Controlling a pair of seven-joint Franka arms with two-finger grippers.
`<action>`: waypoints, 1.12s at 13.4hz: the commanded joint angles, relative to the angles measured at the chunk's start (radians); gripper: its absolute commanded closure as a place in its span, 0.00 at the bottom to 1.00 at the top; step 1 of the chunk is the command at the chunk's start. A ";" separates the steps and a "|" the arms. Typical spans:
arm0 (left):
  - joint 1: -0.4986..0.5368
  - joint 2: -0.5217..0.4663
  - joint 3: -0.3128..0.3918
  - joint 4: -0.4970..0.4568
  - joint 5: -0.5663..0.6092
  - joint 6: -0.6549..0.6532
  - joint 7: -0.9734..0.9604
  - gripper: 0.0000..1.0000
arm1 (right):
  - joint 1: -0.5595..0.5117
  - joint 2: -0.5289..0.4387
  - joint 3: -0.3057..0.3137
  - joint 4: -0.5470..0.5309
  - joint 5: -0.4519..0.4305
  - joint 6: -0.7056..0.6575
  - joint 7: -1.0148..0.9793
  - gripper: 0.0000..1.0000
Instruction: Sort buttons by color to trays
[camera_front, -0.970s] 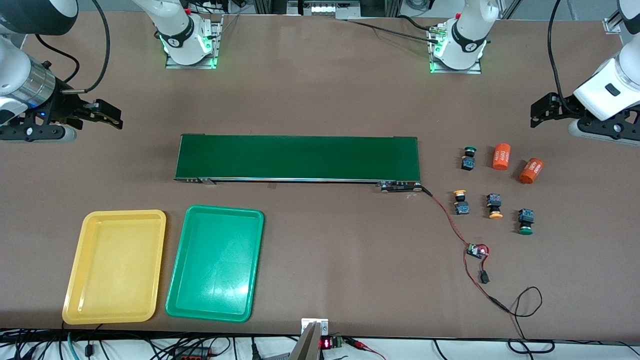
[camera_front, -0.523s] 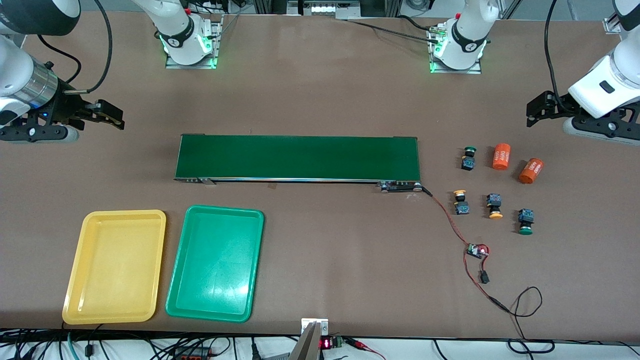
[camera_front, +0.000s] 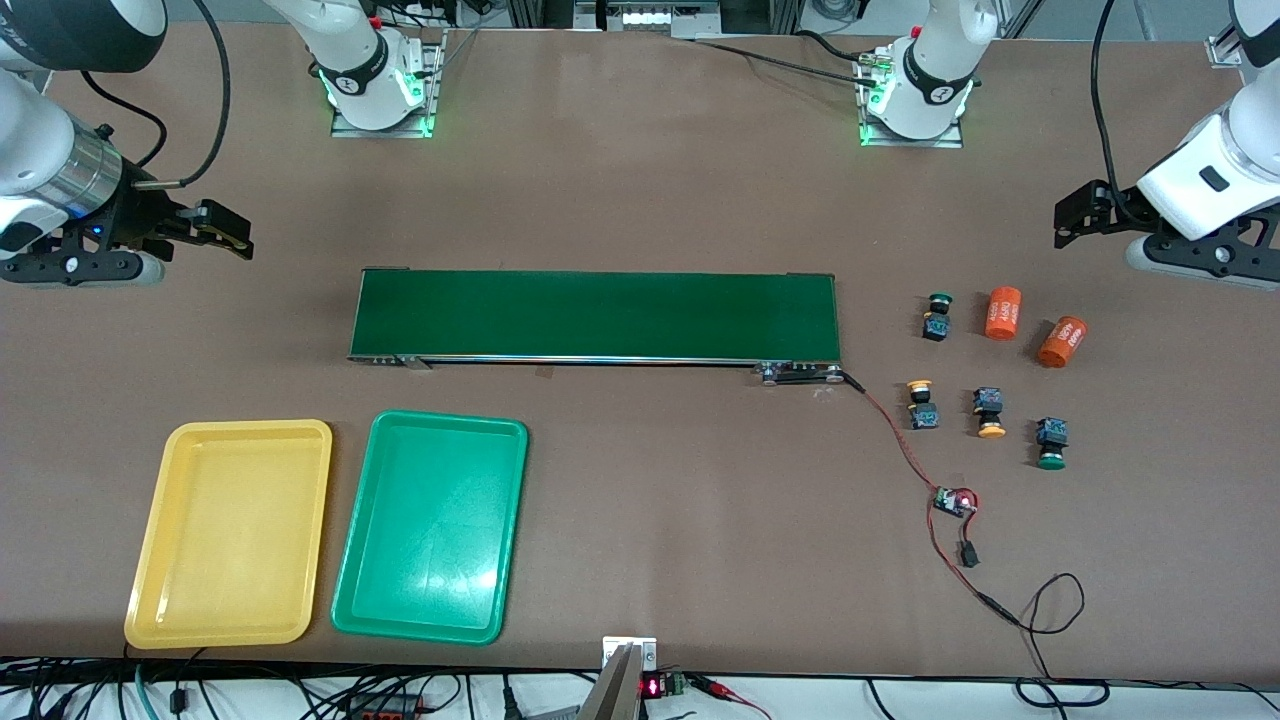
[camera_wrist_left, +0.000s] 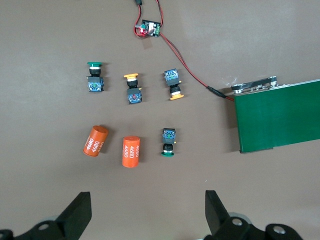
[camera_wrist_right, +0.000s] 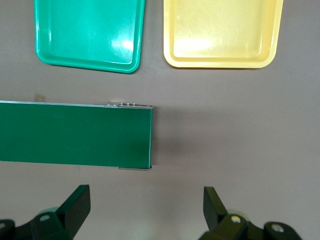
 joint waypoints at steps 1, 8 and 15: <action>-0.004 0.107 -0.007 0.067 0.019 -0.026 0.005 0.00 | 0.004 -0.010 0.002 -0.013 0.002 0.014 0.013 0.00; -0.017 0.360 -0.019 0.061 0.022 0.207 -0.198 0.00 | 0.005 -0.006 0.002 -0.013 0.003 0.014 0.014 0.00; -0.030 0.483 -0.021 -0.209 0.022 0.783 -0.253 0.01 | 0.005 -0.003 0.002 -0.013 0.011 0.039 0.014 0.00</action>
